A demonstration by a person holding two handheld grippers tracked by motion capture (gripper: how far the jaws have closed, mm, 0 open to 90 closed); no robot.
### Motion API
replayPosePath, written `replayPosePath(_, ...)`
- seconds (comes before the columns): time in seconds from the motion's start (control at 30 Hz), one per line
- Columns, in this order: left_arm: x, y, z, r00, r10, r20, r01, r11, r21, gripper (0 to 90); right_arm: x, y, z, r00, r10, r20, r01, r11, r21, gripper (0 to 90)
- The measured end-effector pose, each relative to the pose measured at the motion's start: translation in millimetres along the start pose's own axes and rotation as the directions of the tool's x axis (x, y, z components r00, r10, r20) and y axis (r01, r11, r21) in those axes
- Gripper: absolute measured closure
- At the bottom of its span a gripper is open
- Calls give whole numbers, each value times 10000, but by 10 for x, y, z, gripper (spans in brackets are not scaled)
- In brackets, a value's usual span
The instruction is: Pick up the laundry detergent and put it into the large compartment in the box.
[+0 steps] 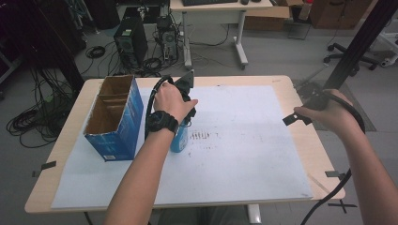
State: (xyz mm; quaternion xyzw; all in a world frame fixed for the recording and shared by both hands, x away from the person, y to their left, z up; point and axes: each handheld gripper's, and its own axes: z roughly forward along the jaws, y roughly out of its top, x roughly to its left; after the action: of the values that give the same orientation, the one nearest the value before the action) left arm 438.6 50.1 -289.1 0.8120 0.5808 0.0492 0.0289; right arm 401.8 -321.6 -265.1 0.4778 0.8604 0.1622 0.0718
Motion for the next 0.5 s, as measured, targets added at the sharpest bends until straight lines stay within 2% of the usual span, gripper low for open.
replayPosePath(0.27, -8, 1, -89, 9998, 84, -181, -83, 9999, 74, 372, 8, 1, 1, 10000, -19, -13, 19, 10000, -12, 149)
replayPosePath(0.5, -22, -8, -198, 9999, 104, -138, -103, 9999, 52, 372, 17, 0, -20, 10000, -28, 3, 28, 10000, -43, 149)
